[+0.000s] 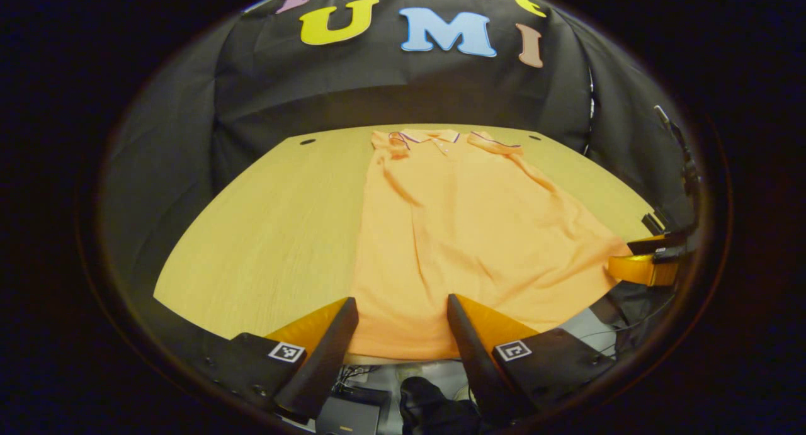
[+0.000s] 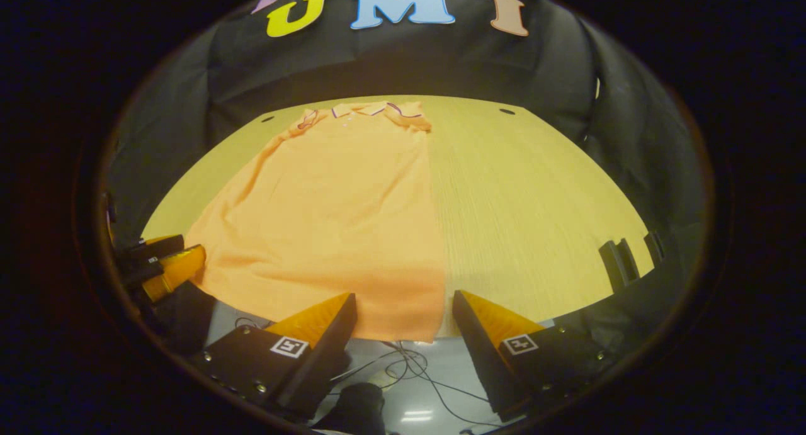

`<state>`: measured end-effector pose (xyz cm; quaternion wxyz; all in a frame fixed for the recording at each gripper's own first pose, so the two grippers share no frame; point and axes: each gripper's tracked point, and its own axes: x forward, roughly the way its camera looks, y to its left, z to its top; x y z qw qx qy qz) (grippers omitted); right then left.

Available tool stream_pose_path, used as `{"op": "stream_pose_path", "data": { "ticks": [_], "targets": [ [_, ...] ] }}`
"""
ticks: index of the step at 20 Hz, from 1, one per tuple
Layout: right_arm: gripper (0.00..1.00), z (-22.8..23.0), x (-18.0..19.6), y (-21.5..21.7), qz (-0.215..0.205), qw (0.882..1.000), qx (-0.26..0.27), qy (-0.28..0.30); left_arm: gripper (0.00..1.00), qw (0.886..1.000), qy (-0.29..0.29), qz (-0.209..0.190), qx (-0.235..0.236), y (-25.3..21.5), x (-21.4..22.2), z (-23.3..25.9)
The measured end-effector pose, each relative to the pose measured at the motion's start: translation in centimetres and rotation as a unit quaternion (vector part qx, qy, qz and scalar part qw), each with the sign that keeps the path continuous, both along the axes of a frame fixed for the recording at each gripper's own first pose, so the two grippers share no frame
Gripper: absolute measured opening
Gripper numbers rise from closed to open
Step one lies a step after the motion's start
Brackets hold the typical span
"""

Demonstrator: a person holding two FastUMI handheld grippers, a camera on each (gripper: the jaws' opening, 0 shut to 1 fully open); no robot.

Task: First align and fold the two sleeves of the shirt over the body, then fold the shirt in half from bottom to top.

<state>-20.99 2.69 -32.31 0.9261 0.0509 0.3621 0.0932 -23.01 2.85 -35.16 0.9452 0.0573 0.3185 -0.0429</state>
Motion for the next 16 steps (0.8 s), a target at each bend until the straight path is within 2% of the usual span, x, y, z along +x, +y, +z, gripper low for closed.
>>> {"op": "stream_pose_path", "data": {
  "ticks": [1,4,5,7,8,9,10,11,12,13,16],
  "targets": [
    [0.87,0.1,0.0,0.3,0.001,1.000,0.000,-0.004,0.87,1.000,-0.001,0.003,0.001,-0.2,0.1,0.1],
    [0.62,0.0,0.0,1.0,0.003,1.000,0.003,-0.003,0.70,1.000,0.002,-0.008,0.002,-1.4,0.0,-0.1],
    [0.50,0.1,0.1,1.0,0.001,1.000,0.000,-0.004,0.57,1.000,0.003,-0.010,0.000,-1.6,0.1,-0.1],
    [0.48,0.1,0.1,1.4,0.006,1.000,0.004,-0.005,0.35,1.000,0.001,-0.007,-0.003,-1.7,0.2,0.0],
    [0.49,0.0,-0.1,1.4,-0.005,1.000,0.020,-0.003,0.30,1.000,0.001,-0.002,-0.009,-1.9,0.3,0.0],
    [0.11,0.0,0.2,1.8,-0.016,0.999,0.041,0.000,0.17,1.000,0.003,0.003,-0.011,-1.8,0.3,-0.1],
    [0.15,0.0,0.2,1.9,-0.012,0.999,0.049,0.004,0.17,1.000,0.008,0.003,-0.011,-1.9,0.4,-0.1],
    [0.15,0.1,0.3,1.9,-0.007,0.999,0.053,0.005,0.17,1.000,0.010,0.004,-0.010,-2.0,0.6,-0.1],
    [0.09,0.2,0.4,2.0,-0.006,0.998,0.062,0.003,0.15,1.000,0.013,0.014,-0.012,-2.0,0.7,0.0],
    [0.03,0.3,0.2,2.0,0.000,0.998,0.065,0.006,0.07,1.000,0.017,0.015,-0.010,-2.1,0.6,0.0],
    [0.04,0.5,0.3,2.2,0.007,0.997,0.077,0.004,0.06,0.999,0.038,0.019,-0.018,-2.3,0.7,0.1]
  ]
}}
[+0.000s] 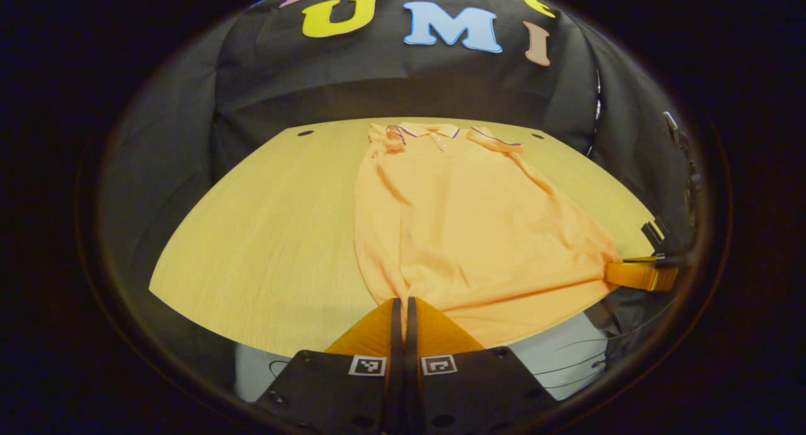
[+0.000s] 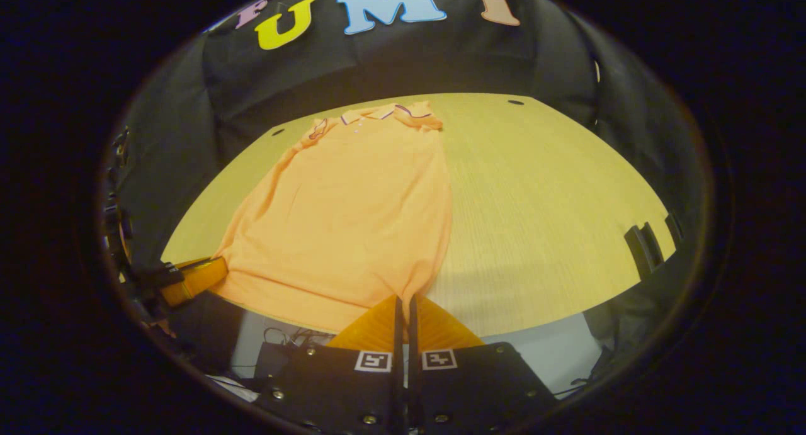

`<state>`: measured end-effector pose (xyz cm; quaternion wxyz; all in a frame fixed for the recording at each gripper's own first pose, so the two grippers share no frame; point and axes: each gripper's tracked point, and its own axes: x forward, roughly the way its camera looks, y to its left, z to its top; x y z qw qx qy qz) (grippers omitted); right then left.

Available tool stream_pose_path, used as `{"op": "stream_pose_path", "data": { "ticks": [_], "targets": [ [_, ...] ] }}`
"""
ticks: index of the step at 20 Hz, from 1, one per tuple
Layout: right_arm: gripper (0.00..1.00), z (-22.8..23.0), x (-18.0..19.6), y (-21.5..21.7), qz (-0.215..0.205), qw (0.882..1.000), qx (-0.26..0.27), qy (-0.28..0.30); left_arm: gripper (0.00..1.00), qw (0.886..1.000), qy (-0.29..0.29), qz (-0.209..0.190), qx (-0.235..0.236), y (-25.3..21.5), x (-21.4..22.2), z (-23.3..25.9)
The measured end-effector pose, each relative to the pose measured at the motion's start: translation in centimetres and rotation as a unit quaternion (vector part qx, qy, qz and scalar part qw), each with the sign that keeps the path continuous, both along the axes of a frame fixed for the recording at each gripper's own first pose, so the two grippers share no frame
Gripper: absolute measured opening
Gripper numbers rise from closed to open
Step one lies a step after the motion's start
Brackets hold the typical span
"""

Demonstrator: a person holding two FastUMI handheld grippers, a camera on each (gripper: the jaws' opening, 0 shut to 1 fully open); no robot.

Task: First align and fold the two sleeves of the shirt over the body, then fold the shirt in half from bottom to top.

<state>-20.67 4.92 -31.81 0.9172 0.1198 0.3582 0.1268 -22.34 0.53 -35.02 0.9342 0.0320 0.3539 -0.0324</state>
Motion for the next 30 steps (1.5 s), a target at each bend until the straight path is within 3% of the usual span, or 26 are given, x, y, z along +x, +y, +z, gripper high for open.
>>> {"op": "stream_pose_path", "data": {
  "ticks": [9,10,12,13,14,16,20,21,22,30],
  "targets": [
    [0.04,7.5,3.5,-1.3,-0.034,0.997,0.048,-0.052,0.06,0.998,-0.013,0.008,-0.053,-0.7,4.3,5.9],
    [0.00,8.4,4.3,-1.6,-0.038,0.996,0.046,-0.059,0.06,0.998,-0.019,0.005,-0.057,-0.9,5.5,6.8],
    [0.07,10.1,6.2,-2.0,-0.045,0.996,0.035,-0.073,0.06,0.997,-0.032,-0.004,-0.066,-1.6,7.9,8.5],
    [0.03,10.8,7.2,-2.2,-0.049,0.995,0.031,-0.079,0.06,0.997,-0.039,-0.010,-0.069,-1.8,9.0,9.3],
    [0.07,11.7,8.1,-2.1,-0.054,0.994,0.032,-0.085,0.06,0.996,-0.047,-0.015,-0.069,-2.0,10.4,10.2],
    [0.03,13.3,10.5,-1.9,-0.063,0.993,0.035,-0.093,0.06,0.995,-0.055,-0.024,-0.074,-2.0,13.2,11.4],
    [0.03,15.8,15.1,-1.6,-0.074,0.991,0.023,-0.110,0.06,0.993,-0.060,-0.032,-0.095,-2.5,18.5,12.0],
    [0.07,16.5,16.3,-1.5,-0.077,0.990,0.022,-0.114,0.06,0.992,-0.063,-0.034,-0.102,-2.5,20.1,12.3],
    [0.03,17.0,17.4,-1.4,-0.080,0.990,0.020,-0.117,0.06,0.991,-0.065,-0.034,-0.108,-2.4,21.4,12.6],
    [0.03,20.5,26.5,-0.5,-0.100,0.986,-0.017,-0.132,0.06,0.987,-0.079,-0.057,-0.130,-2.1,32.3,13.9]
  ]
}}
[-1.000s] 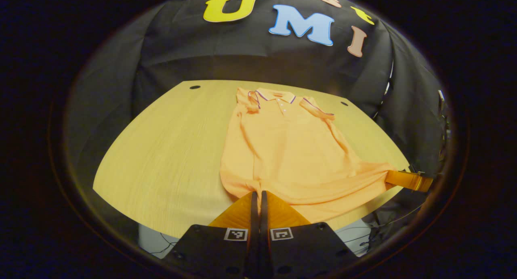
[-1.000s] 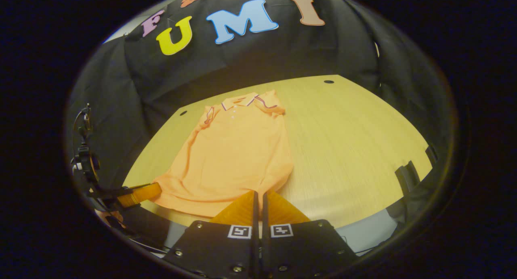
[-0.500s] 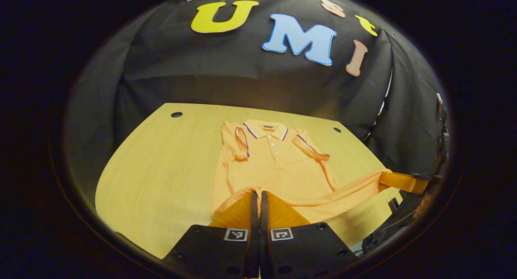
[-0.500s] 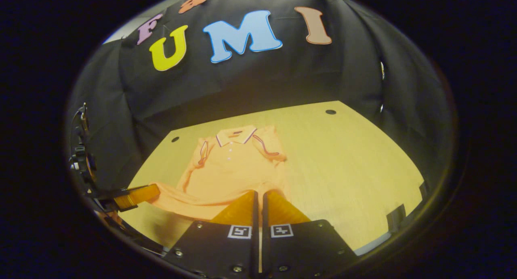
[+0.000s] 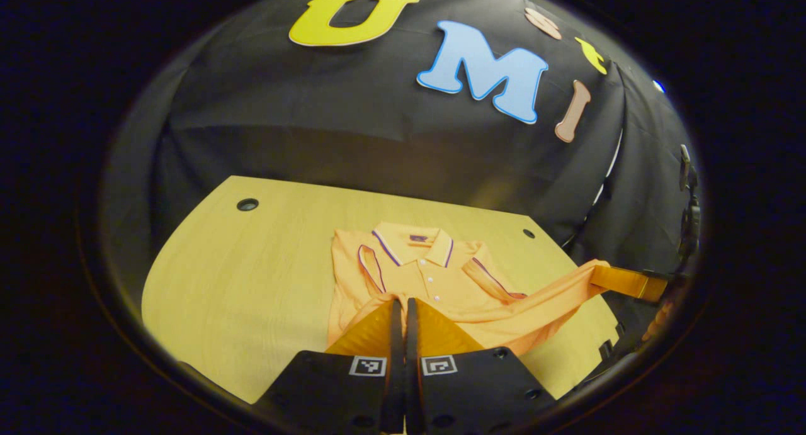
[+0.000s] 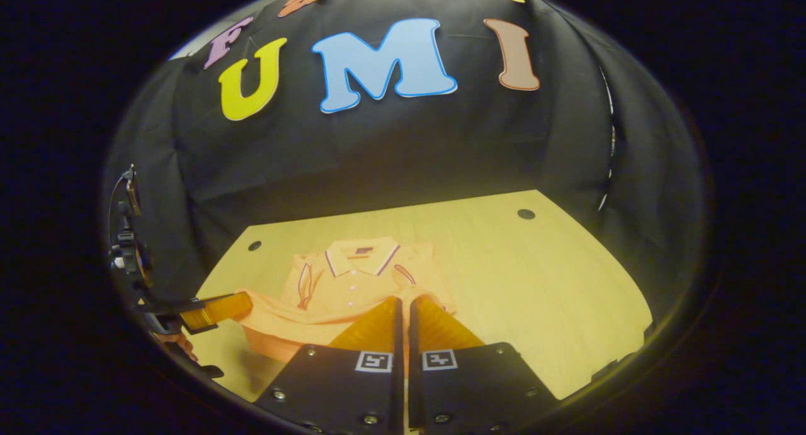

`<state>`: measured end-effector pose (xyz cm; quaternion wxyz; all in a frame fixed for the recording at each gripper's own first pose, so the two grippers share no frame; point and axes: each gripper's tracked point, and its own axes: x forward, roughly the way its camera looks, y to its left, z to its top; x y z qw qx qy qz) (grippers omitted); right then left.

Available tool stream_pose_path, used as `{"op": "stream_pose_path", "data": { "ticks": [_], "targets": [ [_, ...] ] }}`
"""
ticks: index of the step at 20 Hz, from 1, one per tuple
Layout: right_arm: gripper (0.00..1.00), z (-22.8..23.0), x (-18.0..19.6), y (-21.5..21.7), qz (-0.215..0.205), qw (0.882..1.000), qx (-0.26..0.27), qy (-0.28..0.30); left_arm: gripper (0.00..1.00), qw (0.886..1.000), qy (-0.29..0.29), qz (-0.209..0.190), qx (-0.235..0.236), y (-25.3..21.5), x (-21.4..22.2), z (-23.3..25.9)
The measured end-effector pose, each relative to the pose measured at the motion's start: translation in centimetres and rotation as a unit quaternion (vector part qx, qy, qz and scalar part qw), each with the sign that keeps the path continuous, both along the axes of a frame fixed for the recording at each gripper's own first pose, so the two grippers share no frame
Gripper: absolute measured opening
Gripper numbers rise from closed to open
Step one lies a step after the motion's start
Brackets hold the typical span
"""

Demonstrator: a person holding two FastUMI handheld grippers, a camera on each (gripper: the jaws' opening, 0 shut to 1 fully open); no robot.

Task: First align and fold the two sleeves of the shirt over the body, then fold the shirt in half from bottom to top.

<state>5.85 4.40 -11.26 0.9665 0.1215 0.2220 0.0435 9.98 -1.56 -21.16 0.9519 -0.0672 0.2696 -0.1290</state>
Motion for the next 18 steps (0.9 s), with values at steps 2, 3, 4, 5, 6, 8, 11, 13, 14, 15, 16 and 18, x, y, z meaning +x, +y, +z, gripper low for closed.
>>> {"op": "stream_pose_path", "data": {
  "ticks": [2,3,4,5,6,8,11,13,14,15,16,18],
  "targets": [
    [0.03,0.5,2.3,0.2,-0.008,1.000,-0.009,0.000,0.07,1.000,-0.002,-0.004,-0.006,0.1,2.5,0.1],
    [0.03,0.6,3.3,0.4,-0.011,1.000,-0.013,0.002,0.07,1.000,-0.003,-0.005,-0.013,0.1,3.8,0.1],
    [0.03,0.7,4.4,0.4,-0.015,1.000,-0.016,0.003,0.07,1.000,-0.005,-0.005,-0.017,0.0,5.0,0.1],
    [0.03,0.8,5.4,0.5,-0.018,1.000,-0.019,0.003,0.07,1.000,-0.008,-0.006,-0.018,0.2,6.3,0.0],
    [0.03,0.9,6.6,0.6,-0.020,1.000,-0.021,0.005,0.06,1.000,-0.012,-0.008,-0.015,0.3,7.5,0.0],
    [0.03,0.9,8.5,1.0,-0.020,1.000,-0.022,0.007,0.06,1.000,-0.020,-0.012,-0.008,0.3,9.4,-0.3],
    [0.03,0.9,11.3,1.5,-0.021,0.999,-0.026,0.009,0.06,0.999,-0.033,-0.012,0.004,0.4,11.8,-0.7],
    [0.03,1.0,13.2,1.6,-0.021,0.999,-0.031,0.006,0.06,0.999,-0.046,-0.006,0.011,0.6,13.4,-0.9],
    [0.03,0.7,14.0,1.7,-0.020,0.999,-0.035,0.008,0.06,0.998,-0.053,-0.001,0.015,0.7,13.9,-1.1],
    [0.03,0.4,14.8,1.8,-0.019,0.999,-0.040,0.009,0.06,0.998,-0.059,0.004,0.020,0.8,14.6,-1.2],
    [0.03,0.0,15.5,1.9,-0.018,0.999,-0.046,0.010,0.06,0.998,-0.065,0.009,0.021,0.9,14.9,-1.3],
    [0.03,-0.6,16.8,1.9,-0.019,0.998,-0.057,0.012,0.06,0.997,-0.076,0.018,0.019,1.1,15.9,-1.6]
  ]
}}
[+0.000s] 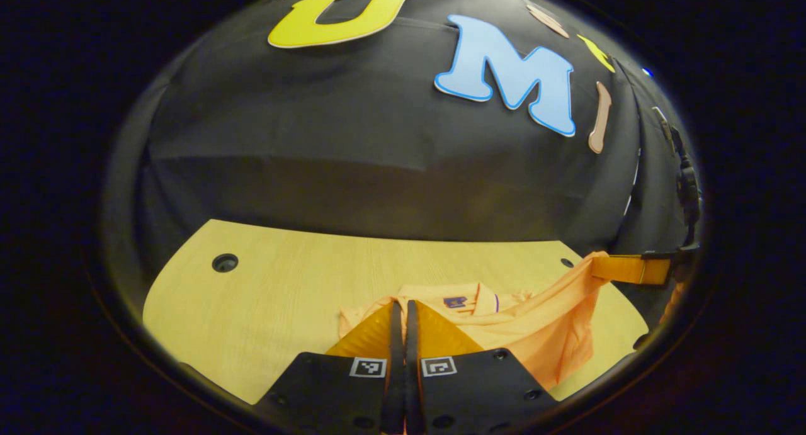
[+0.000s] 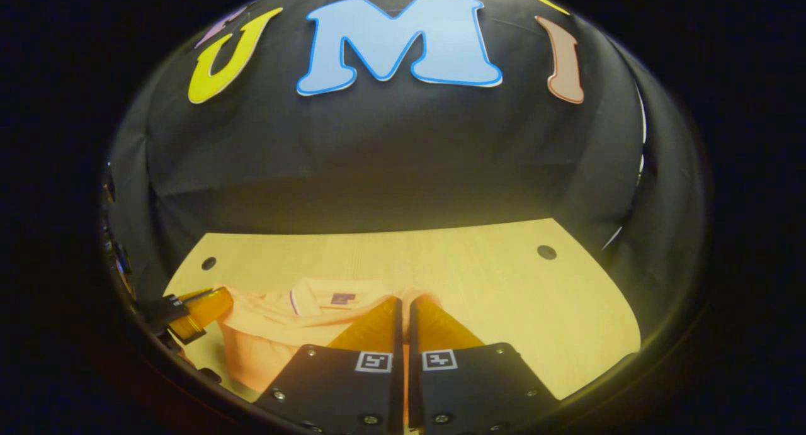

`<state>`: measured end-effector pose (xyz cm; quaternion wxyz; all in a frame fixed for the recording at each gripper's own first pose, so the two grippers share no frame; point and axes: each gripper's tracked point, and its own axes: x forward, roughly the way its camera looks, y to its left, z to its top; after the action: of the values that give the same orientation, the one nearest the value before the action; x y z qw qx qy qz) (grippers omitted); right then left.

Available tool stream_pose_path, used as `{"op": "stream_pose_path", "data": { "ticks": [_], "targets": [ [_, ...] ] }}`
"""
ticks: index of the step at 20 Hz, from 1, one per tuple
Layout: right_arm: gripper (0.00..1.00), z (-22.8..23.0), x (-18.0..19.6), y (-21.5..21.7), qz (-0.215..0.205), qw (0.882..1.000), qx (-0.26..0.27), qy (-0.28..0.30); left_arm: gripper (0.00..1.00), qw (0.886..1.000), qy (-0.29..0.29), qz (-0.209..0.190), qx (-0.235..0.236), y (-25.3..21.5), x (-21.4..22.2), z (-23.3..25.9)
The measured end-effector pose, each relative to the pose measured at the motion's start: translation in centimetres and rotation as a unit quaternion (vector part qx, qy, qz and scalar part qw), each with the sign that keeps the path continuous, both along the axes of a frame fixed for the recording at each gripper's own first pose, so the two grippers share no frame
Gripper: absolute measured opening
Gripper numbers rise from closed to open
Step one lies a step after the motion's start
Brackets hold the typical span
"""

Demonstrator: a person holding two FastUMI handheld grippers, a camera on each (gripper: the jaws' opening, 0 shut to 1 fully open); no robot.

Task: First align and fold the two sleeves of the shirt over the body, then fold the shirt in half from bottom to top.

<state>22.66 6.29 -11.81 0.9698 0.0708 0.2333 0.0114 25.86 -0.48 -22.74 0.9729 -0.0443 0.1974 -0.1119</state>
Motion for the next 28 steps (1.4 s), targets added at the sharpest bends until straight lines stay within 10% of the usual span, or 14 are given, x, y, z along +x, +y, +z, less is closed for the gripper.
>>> {"op": "stream_pose_path", "data": {
  "ticks": [16,20,28],
  "targets": [
    [0.10,-6.7,3.2,1.3,0.019,0.997,-0.060,0.046,0.08,0.998,0.021,0.024,0.057,1.1,2.2,-5.1],
    [0.23,-6.4,2.2,1.2,0.029,0.995,-0.080,0.041,0.13,0.998,0.020,0.022,0.063,0.9,0.5,-3.9],
    [0.76,-3.5,-2.1,0.2,0.039,0.998,-0.041,0.006,0.64,0.997,-0.005,0.052,0.057,0.7,-4.7,0.6]
  ]
}}
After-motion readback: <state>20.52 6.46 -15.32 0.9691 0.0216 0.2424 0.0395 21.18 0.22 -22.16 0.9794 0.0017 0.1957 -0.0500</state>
